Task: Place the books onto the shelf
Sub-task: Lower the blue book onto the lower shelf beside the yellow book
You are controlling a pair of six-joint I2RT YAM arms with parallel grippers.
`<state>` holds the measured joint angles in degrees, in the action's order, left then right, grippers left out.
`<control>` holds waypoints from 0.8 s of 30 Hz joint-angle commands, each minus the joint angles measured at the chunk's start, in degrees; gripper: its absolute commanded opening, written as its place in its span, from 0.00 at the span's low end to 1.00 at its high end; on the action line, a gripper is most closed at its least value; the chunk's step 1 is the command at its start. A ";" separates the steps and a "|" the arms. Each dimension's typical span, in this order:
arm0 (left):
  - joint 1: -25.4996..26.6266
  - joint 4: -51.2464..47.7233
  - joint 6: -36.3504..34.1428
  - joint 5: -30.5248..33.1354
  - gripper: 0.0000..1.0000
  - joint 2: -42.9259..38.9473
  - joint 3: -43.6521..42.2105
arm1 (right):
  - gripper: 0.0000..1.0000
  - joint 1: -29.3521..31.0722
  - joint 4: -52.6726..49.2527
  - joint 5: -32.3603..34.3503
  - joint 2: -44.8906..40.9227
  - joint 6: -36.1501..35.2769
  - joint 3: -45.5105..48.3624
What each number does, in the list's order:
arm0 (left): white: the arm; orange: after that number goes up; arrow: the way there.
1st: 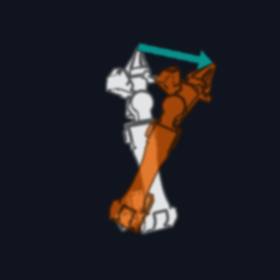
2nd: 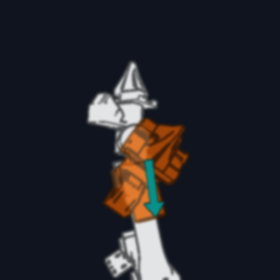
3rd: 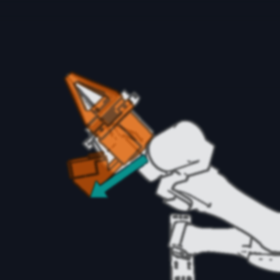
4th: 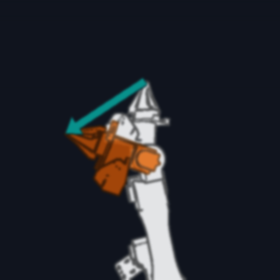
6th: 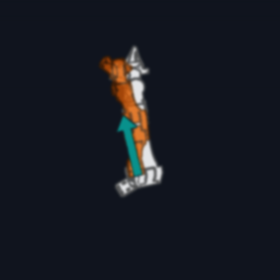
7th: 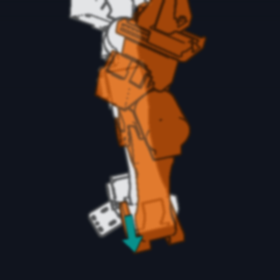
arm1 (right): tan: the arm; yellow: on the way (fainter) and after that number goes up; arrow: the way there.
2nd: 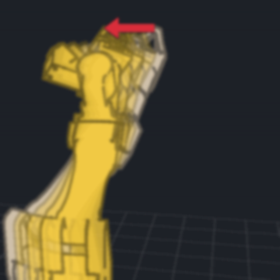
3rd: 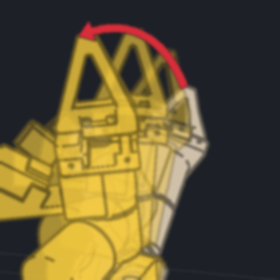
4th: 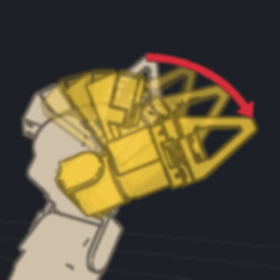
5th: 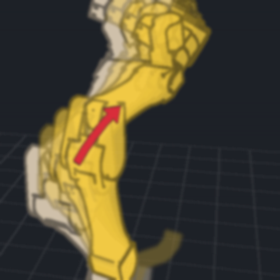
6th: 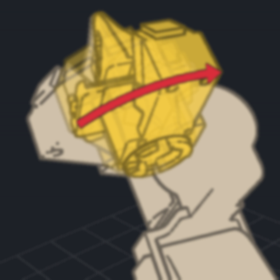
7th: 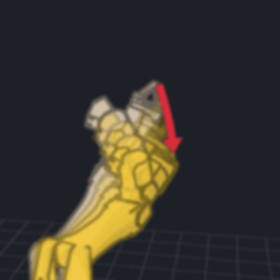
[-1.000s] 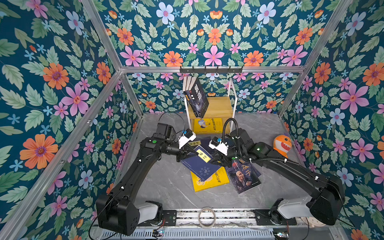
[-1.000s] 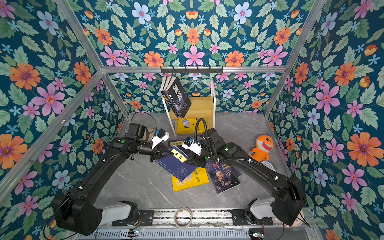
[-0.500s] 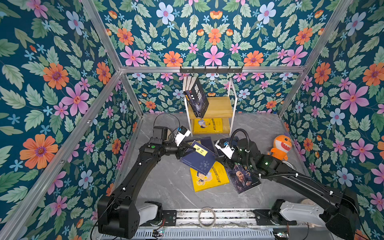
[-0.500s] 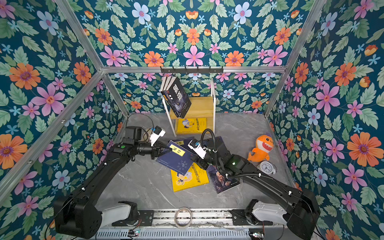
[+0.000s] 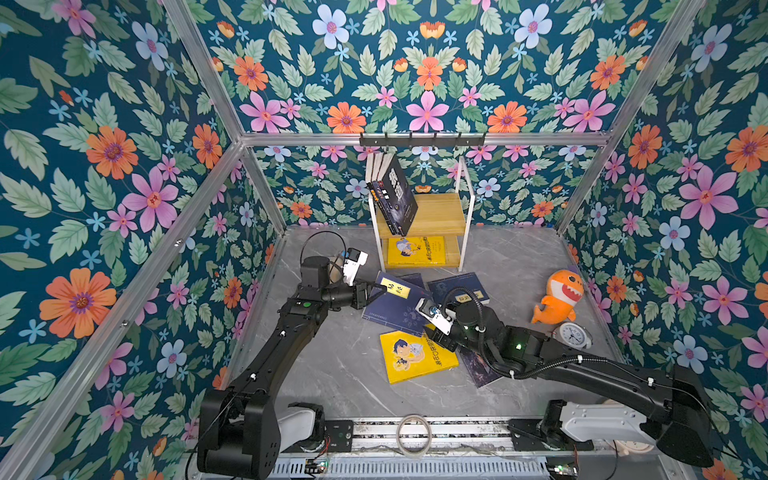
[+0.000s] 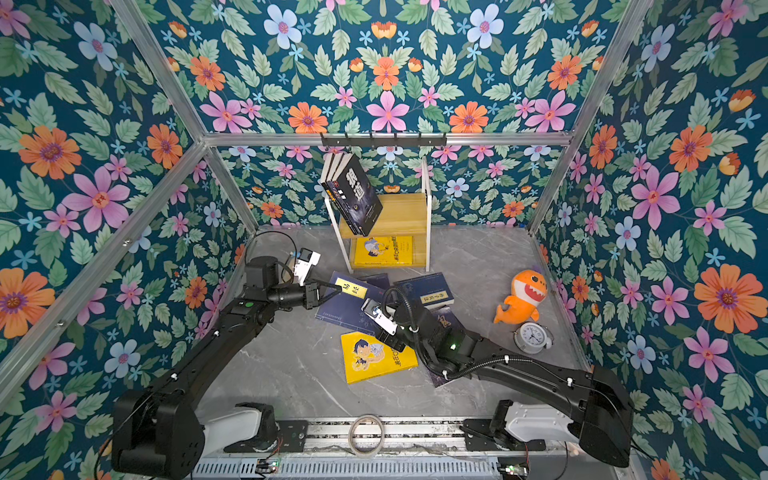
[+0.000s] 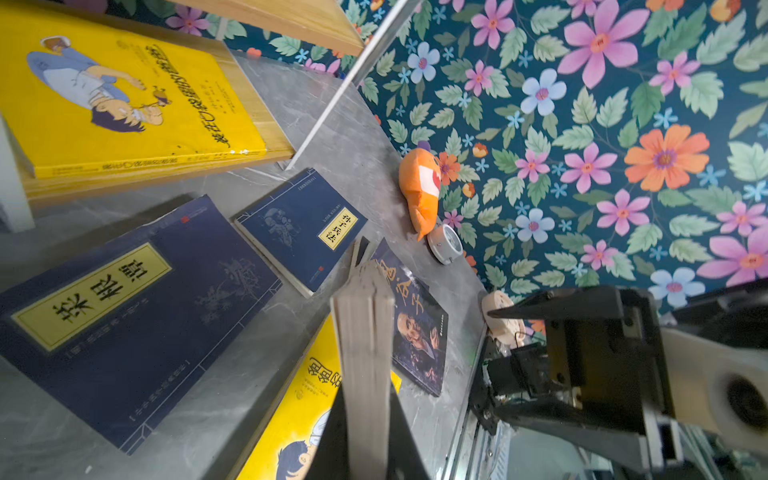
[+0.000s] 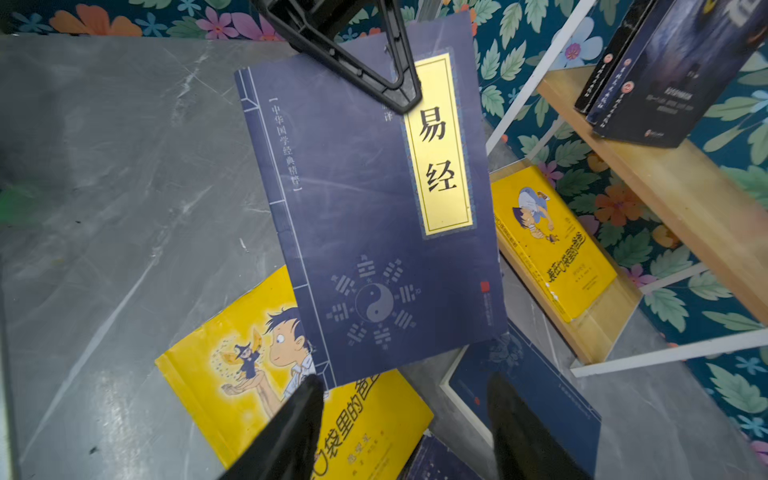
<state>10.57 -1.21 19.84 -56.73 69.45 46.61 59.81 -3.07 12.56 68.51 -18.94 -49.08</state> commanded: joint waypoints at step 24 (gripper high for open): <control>-0.27 21.26 32.02 5.73 0.00 -0.10 -6.76 | 0.59 2.33 19.20 7.25 16.87 -14.27 -3.26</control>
<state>10.39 16.51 49.56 -50.96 69.58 39.75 62.08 12.32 17.21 83.85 -30.20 -50.92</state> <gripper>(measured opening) 0.114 0.593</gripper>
